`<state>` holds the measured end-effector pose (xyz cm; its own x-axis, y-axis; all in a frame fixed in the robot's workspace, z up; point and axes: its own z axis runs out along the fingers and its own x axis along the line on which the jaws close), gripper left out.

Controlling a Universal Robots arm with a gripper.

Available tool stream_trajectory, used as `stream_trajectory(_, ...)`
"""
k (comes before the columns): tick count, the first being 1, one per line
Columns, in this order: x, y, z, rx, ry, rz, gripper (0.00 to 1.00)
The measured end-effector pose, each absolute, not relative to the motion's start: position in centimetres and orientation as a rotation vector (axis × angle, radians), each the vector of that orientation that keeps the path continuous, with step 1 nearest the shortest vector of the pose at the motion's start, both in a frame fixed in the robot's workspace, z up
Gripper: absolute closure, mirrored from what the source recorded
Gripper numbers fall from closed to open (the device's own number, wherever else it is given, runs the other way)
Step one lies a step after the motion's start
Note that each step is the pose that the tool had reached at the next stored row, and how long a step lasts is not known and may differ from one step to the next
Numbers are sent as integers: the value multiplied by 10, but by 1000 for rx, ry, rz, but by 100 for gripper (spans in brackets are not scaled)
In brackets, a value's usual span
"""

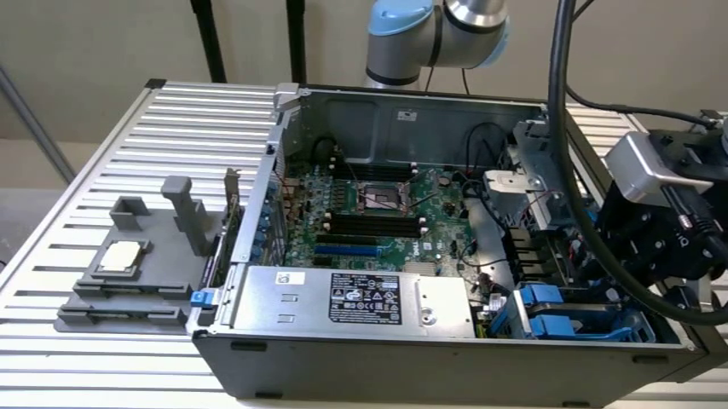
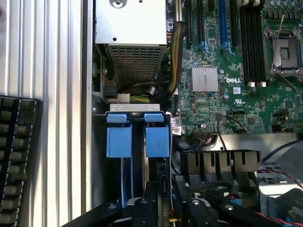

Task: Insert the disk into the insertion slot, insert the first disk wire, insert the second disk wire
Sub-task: 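Insert the first disk wire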

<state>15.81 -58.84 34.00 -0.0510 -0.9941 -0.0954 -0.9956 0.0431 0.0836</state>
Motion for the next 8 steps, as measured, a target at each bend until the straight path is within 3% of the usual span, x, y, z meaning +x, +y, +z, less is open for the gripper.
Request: stream_trajectory(8,146,-591,356,-2154,2258,195,69)
